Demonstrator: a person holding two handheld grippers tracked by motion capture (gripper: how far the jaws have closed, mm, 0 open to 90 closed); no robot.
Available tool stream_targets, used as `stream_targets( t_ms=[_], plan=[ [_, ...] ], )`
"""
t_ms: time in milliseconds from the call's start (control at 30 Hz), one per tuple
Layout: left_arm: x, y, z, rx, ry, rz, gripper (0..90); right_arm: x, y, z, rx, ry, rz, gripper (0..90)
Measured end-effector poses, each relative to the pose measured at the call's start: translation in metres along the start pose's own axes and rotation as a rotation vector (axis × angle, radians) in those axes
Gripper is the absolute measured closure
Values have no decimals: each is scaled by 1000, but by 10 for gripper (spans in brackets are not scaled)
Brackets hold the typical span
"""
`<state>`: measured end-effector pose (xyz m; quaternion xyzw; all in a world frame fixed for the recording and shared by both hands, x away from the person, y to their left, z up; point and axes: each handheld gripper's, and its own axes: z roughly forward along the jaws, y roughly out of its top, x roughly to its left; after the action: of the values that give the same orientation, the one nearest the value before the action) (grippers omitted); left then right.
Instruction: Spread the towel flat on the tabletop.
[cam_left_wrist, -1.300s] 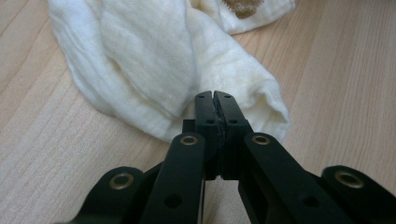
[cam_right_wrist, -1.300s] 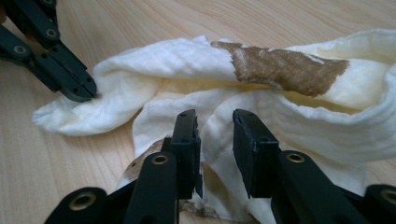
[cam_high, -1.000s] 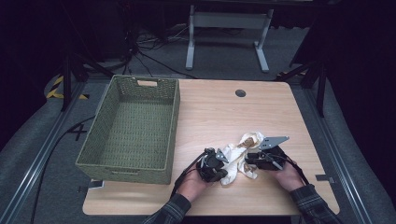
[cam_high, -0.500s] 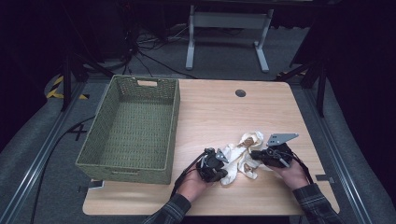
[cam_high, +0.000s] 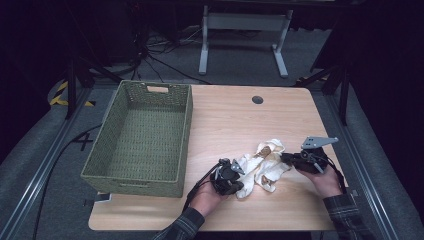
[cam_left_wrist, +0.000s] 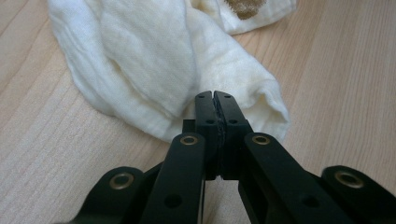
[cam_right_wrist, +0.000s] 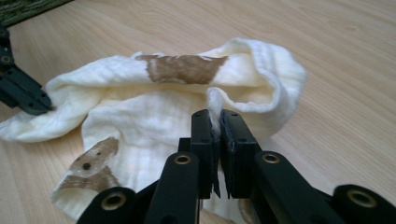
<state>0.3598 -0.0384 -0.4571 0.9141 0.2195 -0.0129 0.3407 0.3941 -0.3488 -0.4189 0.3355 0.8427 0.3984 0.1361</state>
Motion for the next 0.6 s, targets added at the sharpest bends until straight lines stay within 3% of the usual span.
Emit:
stream_targets(
  t_ms=[267, 600],
  plan=[
    [0, 0, 1, -8, 1, -4, 895, -18, -4, -11, -21, -49, 43, 850],
    [0, 0, 0, -9, 0, -6, 895, -57, -16, -17, -14, -160, 120, 849]
  ],
)
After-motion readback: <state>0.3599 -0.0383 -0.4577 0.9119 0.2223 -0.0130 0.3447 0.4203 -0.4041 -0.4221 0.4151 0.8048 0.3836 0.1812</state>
